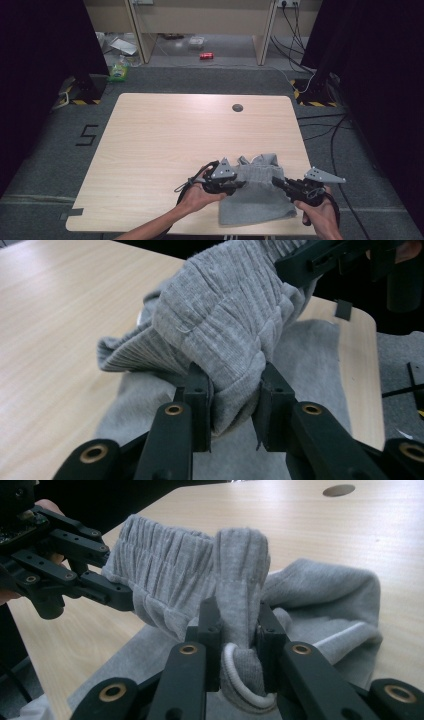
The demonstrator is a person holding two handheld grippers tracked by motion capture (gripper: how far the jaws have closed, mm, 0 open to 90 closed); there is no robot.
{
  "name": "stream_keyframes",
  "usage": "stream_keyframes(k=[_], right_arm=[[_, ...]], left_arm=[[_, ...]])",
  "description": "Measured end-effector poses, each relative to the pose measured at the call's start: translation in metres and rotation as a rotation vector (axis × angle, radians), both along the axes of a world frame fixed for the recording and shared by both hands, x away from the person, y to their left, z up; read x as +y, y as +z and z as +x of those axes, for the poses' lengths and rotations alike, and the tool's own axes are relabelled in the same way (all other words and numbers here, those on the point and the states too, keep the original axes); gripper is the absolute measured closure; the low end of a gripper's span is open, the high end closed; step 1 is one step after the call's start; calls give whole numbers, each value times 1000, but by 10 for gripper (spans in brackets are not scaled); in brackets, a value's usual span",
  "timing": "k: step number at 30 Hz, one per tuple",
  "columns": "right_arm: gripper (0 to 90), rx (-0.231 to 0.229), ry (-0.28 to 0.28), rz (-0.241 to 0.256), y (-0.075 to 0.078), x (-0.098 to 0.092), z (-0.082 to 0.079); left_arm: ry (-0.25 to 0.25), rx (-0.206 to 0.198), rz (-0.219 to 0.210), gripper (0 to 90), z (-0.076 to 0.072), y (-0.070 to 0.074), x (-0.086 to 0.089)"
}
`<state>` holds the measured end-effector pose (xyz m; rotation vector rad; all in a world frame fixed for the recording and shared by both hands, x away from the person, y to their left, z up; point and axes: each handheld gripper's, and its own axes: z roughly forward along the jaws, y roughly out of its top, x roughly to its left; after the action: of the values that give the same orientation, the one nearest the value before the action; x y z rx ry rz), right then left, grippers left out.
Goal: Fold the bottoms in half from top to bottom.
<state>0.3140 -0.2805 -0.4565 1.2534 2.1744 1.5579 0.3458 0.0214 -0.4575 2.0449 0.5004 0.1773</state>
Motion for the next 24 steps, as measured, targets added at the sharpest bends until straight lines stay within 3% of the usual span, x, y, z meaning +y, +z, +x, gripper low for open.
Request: stream_keyframes(k=[9, 11, 13, 17, 24], right_arm=[[769, 12, 6, -14, -10, 0, -11], [742, 20, 1, -16, -10, 0, -13], [708, 25, -3, -17, -9, 0, -14], [610, 23, -6, -35, -1, -1, -17], [566, -2, -21, -37, 12, -3, -17]], left_arm=[[-9, 28, 0, 688, -8, -11, 1], [-8, 59, -10, 654, -8, -12, 2], [-12, 70, -12, 624, -8, -11, 2], [-15, 130, -52, 521, -8, -8, 4], [-19, 137, -88, 443, -9, 2, 9]])
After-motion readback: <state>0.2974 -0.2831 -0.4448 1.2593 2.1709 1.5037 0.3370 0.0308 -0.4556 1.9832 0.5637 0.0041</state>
